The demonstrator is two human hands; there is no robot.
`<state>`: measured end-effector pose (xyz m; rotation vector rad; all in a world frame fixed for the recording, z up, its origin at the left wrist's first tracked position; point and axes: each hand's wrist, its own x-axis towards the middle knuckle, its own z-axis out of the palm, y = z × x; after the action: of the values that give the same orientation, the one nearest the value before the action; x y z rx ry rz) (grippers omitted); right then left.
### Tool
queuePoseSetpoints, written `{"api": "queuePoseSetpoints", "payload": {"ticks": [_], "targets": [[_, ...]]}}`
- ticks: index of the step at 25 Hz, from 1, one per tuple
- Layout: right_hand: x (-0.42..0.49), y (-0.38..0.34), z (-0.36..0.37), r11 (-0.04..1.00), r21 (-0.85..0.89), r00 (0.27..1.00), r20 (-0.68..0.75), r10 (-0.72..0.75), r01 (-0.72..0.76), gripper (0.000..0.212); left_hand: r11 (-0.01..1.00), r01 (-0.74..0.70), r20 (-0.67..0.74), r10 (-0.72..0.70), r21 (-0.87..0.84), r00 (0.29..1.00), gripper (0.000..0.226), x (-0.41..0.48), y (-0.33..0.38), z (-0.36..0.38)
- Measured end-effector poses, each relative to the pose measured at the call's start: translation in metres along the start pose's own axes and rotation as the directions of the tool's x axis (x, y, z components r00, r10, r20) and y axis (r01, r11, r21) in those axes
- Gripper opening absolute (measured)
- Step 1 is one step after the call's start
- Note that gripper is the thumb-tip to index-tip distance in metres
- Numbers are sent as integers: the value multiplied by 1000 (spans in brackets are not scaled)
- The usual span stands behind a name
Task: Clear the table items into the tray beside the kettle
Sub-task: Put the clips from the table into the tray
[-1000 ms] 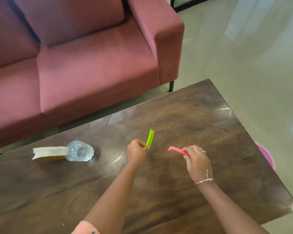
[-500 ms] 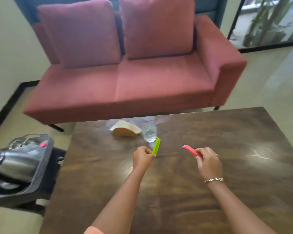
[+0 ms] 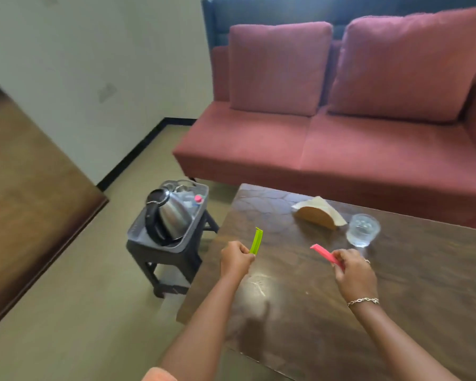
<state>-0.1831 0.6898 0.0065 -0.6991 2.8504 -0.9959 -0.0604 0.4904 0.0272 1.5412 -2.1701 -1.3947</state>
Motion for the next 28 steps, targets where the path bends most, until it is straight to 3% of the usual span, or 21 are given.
{"api": "queuePoseSetpoints", "payload": {"ticks": [11,20,22,24,28], "targets": [[25,-128,133,979,37,966,158,-204,201,6,974,199,-169,-215,-105,962,33,66,-106,-119],[61,-216,211,976,52,945,243,-220,214,5,979,168,-179,-188,-117,966,21,133,-126,-202],[68,-236,218,969,57,941,231,-248,241,5,989,140,-239,-149,-53,959,10,146,-134,-227],[69,-258,223,964,65,939,219,-264,256,6,984,123,-313,-76,132,947,8,162,-147,-256],[68,-311,235,942,114,919,214,-332,314,8,797,50,-193,84,601,978,10,215,-176,-304]]}}
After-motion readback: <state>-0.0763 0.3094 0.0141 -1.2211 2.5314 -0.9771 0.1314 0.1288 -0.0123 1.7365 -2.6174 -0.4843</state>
